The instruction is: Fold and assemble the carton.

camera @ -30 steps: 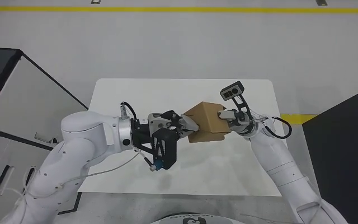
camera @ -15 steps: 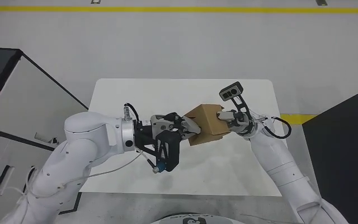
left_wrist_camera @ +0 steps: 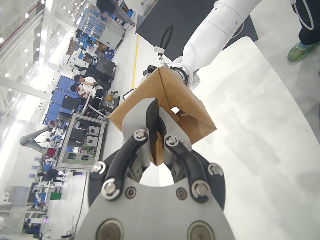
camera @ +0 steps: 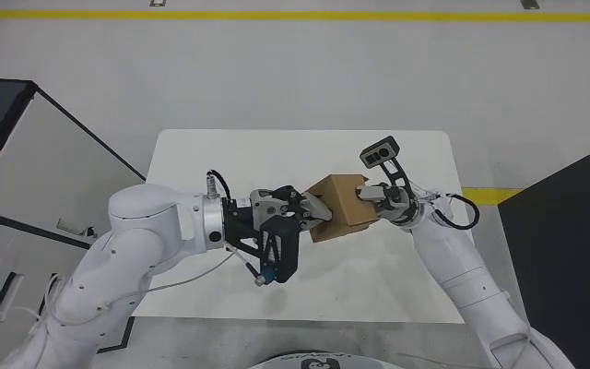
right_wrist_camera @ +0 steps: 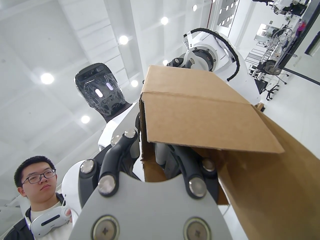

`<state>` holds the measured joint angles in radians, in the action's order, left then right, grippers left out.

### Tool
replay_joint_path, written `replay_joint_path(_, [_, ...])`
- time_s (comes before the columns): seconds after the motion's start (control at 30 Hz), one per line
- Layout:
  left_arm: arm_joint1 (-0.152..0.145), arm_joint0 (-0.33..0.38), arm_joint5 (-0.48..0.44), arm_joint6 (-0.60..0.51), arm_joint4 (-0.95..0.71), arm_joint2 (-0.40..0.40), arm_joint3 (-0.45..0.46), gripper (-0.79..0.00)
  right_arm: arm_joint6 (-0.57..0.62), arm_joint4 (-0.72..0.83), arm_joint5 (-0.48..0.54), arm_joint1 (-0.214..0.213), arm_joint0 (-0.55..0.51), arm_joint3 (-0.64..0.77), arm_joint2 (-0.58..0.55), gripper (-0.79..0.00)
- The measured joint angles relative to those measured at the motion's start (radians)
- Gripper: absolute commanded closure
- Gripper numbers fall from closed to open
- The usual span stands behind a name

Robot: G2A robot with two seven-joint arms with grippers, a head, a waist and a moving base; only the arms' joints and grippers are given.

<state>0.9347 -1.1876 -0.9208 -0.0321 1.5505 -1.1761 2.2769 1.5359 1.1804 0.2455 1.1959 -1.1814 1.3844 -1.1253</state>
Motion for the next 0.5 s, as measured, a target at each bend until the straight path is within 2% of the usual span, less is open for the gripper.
replay_joint_path(0.5, [0.000, 0.000, -0.005, -0.005, 0.005, 0.009, 0.005, 0.000, 0.000, 0.009, 0.001, -0.003, 0.000, 0.005, 0.005, 0.000])
